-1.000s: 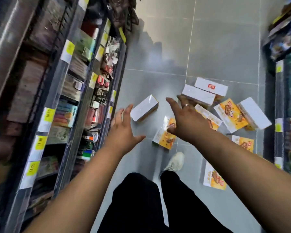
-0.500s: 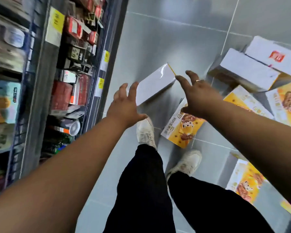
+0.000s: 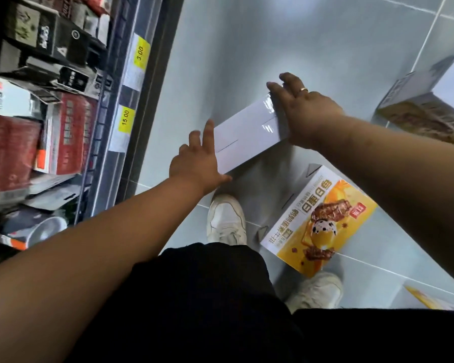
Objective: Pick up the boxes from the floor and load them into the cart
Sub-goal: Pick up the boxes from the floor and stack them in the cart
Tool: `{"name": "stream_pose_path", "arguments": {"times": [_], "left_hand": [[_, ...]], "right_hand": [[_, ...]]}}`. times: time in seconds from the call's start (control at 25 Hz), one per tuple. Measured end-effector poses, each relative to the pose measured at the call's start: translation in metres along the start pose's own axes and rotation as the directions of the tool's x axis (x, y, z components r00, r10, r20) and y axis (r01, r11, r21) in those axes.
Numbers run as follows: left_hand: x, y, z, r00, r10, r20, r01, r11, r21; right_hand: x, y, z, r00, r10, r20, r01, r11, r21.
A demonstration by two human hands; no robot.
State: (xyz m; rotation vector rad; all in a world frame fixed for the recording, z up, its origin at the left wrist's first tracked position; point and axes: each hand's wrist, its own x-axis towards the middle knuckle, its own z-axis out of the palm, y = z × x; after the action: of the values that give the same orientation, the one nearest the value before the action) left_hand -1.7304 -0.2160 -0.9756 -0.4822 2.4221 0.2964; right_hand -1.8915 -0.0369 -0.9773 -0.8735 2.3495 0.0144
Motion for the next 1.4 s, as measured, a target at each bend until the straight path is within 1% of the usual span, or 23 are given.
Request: {"name": "stream_pose_path", "arguments": {"times": [0.08,0.16,0.32,0.44,0.52,0.64,0.8,0.92,1.04,1.2,1.28,1.32,1.4], "left_hand": [[0.006,-0.001,0.000,1.000,0.005,0.014,-0.005,1.000,-0.030],[0.005,-0.001,-0.012,0.999,0.052,-0.006,-0.053,0.999,-0.013],[-0.019,0.007,-0.064,0.990,0.133,-0.052,-0.131,0.990,0.051],[-0.058,0.024,-0.122,0.983,0.176,-0.050,-0.171,0.980,0.097],[-0.088,0.037,-0.163,0.976,0.206,-0.063,-0.198,0.974,0.113],[-0.133,0.059,-0.216,0.965,0.252,-0.065,-0.242,0.960,0.141],[-0.217,0.095,-0.302,0.945,0.321,-0.060,-0.307,0.936,0.170],[-0.291,0.126,-0.364,0.910,0.413,-0.048,-0.393,0.891,0.227],[-0.355,0.152,-0.410,0.876,0.479,-0.051,-0.450,0.851,0.271],[-0.420,0.192,-0.441,0.822,0.569,-0.017,-0.539,0.788,0.296],[-0.436,0.207,-0.445,0.780,0.625,0.023,-0.603,0.743,0.291],[-0.445,0.216,-0.447,0.745,0.666,0.043,-0.647,0.705,0.290],[-0.460,0.236,-0.454,0.660,0.748,0.072,-0.727,0.612,0.311]], "right_hand": [[0.006,0.003,0.003,0.999,-0.020,-0.038,0.020,1.000,-0.017],[-0.001,0.007,0.001,0.999,-0.009,-0.050,0.008,1.000,-0.026],[-0.043,0.008,-0.029,0.996,0.025,-0.086,-0.024,1.000,0.014],[-0.092,0.005,-0.078,0.992,0.036,-0.120,-0.032,0.999,0.034],[-0.130,0.004,-0.117,0.986,0.071,-0.148,-0.064,0.997,0.050],[-0.189,0.000,-0.170,0.980,0.125,-0.152,-0.113,0.990,0.085],[-0.294,-0.003,-0.252,0.968,0.188,-0.165,-0.173,0.980,0.099],[-0.384,-0.010,-0.308,0.949,0.267,-0.168,-0.248,0.961,0.125],[-0.467,-0.019,-0.347,0.931,0.314,-0.187,-0.281,0.942,0.182],[-0.570,-0.029,-0.375,0.877,0.436,-0.200,-0.408,0.898,0.167],[-0.604,-0.034,-0.376,0.847,0.495,-0.196,-0.464,0.867,0.183],[-0.624,-0.038,-0.374,0.819,0.540,-0.194,-0.501,0.838,0.215],[-0.662,-0.047,-0.366,0.740,0.639,-0.209,-0.566,0.760,0.321]]}}
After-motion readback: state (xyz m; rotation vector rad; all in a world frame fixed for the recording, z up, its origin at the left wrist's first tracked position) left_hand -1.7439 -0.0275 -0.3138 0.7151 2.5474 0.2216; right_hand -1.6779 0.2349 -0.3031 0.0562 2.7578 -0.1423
